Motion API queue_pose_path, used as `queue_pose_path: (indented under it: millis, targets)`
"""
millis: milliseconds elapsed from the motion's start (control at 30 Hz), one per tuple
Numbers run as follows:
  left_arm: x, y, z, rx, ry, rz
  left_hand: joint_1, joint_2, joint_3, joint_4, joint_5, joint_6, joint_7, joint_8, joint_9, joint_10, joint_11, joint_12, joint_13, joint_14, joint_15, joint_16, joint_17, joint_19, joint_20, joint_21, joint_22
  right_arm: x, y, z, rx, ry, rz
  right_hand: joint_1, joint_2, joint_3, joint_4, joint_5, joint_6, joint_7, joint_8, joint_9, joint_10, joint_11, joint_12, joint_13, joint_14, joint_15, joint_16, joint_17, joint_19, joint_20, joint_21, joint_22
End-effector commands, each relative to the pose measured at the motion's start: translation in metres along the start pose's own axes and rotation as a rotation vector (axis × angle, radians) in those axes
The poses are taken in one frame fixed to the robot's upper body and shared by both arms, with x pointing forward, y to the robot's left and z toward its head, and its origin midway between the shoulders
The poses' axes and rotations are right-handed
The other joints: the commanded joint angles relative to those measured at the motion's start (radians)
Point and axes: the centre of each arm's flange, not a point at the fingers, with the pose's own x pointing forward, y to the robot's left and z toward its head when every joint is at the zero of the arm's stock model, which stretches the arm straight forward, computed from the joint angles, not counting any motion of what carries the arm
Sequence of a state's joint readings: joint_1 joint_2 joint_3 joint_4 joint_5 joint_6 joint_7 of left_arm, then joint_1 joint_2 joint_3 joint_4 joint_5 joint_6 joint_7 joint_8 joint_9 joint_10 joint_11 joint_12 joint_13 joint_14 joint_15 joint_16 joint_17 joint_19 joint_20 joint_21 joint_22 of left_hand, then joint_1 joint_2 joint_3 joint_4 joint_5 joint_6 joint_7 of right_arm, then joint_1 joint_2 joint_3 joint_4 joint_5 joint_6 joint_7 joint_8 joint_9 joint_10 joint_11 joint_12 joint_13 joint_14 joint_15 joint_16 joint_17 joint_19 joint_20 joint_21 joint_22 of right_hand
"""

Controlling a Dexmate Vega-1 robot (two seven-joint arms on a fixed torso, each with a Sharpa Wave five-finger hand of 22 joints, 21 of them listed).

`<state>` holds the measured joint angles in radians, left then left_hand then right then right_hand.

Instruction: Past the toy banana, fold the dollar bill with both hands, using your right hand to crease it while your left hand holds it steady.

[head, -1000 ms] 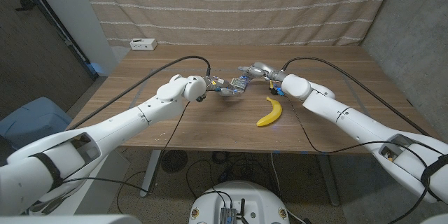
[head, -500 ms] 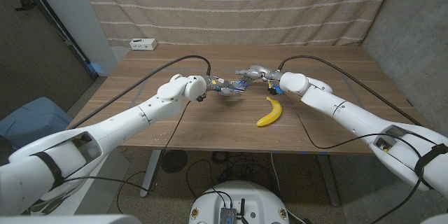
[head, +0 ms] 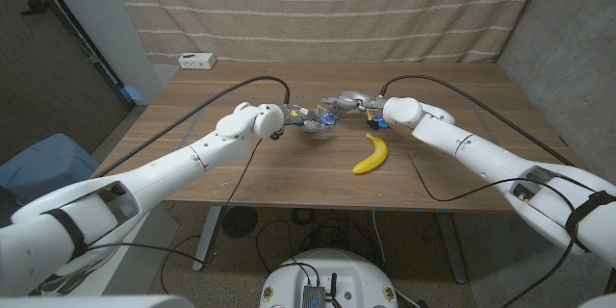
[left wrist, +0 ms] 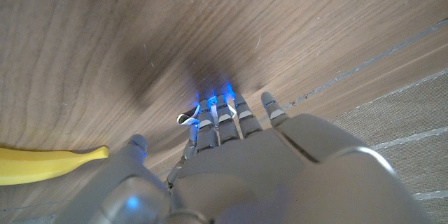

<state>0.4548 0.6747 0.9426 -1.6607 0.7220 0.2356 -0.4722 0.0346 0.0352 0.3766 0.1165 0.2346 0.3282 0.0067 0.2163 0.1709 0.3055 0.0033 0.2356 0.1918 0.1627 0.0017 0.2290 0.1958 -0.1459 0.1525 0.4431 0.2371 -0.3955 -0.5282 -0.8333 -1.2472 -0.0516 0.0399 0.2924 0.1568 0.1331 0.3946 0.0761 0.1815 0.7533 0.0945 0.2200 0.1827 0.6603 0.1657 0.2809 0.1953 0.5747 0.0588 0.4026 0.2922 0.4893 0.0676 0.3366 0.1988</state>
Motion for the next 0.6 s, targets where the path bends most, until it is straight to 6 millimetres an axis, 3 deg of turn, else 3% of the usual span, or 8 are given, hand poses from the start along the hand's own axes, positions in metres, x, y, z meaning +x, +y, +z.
queue_pose_path:
  millis: [33, 100, 233, 300, 467, 600]
  targets:
    - [-0.028, 0.010, 0.001, 0.048, 0.016, 0.315, 0.031, 0.027, 0.018, -0.010, -0.009, 0.253, 0.010, 0.070, 0.039, 0.164, 0.019, 0.095, 0.055, 0.152, -0.016, 0.041, 0.011, 0.089, -0.007, 0.047, 0.004, 0.003, 0.002, 0.001, -0.025, 0.028, 0.025, -0.009, 0.006, 0.001, 0.009, 0.004, 0.003, 0.005, -0.002, 0.002, 0.003, 0.004, -0.004, 0.002, 0.003, 0.001, -0.007, -0.001, 0.003, 0.008, -0.001, 0.003]
    - [-0.034, 0.009, 0.001, 0.048, 0.003, 0.406, 0.052, 0.036, 0.031, -0.025, -0.014, 0.305, 0.022, 0.100, 0.053, 0.213, 0.014, 0.130, 0.074, 0.211, -0.016, 0.053, 0.017, 0.134, -0.016, 0.071, 0.007, 0.003, 0.002, 0.002, -0.028, 0.027, 0.025, -0.010, 0.006, 0.000, 0.011, 0.004, 0.004, 0.006, -0.002, 0.002, 0.005, 0.004, -0.004, 0.002, 0.008, 0.004, -0.006, -0.002, 0.002, 0.009, -0.001, 0.003]
    - [-0.045, 0.005, 0.000, 0.041, -0.048, 0.561, 0.099, 0.052, 0.059, -0.064, -0.027, 0.413, 0.019, 0.177, 0.088, 0.335, 0.014, 0.225, 0.127, 0.349, -0.025, 0.090, 0.041, 0.210, -0.037, 0.123, 0.021, 0.003, 0.003, 0.003, -0.029, 0.025, 0.027, -0.012, 0.006, 0.000, 0.013, 0.004, 0.006, 0.007, -0.003, 0.003, 0.006, 0.007, -0.005, 0.002, 0.012, 0.004, -0.007, -0.003, 0.001, 0.010, -0.002, 0.003]
    - [-0.047, 0.004, 0.000, 0.049, -0.051, 0.598, 0.109, 0.059, 0.066, -0.073, -0.031, 0.430, 0.031, 0.195, 0.099, 0.365, 0.012, 0.254, 0.146, 0.389, -0.027, 0.106, 0.053, 0.235, -0.039, 0.140, 0.027, 0.003, 0.003, 0.003, -0.029, 0.024, 0.027, -0.013, 0.005, -0.001, 0.014, 0.005, 0.006, 0.007, -0.003, 0.003, 0.007, 0.006, -0.005, 0.002, 0.013, 0.005, -0.008, -0.004, 0.001, 0.011, -0.002, 0.003]
    - [-0.046, 0.005, -0.001, 0.055, -0.055, 0.564, 0.114, 0.057, 0.067, -0.081, -0.035, 0.413, 0.028, 0.198, 0.109, 0.329, 0.016, 0.255, 0.164, 0.374, -0.025, 0.100, 0.064, 0.241, -0.038, 0.151, 0.033, 0.002, 0.003, 0.004, -0.030, 0.024, 0.025, -0.016, 0.005, -0.001, 0.016, 0.005, 0.008, 0.009, -0.004, 0.003, 0.010, 0.007, -0.006, 0.002, 0.013, 0.004, -0.010, -0.006, 0.000, 0.011, -0.002, 0.002]
    - [-0.046, 0.005, -0.002, 0.048, -0.059, 0.587, 0.117, 0.055, 0.072, -0.091, -0.041, 0.296, -0.014, 0.163, 0.116, 0.259, 0.001, 0.249, 0.188, 0.361, -0.019, 0.092, 0.082, 0.238, -0.039, 0.167, 0.043, 0.002, 0.003, 0.004, -0.029, 0.027, 0.022, -0.018, 0.004, -0.002, 0.018, 0.005, 0.008, 0.008, -0.005, 0.003, 0.011, 0.006, -0.007, 0.002, 0.014, 0.003, -0.012, -0.008, -0.001, 0.012, -0.003, 0.002]
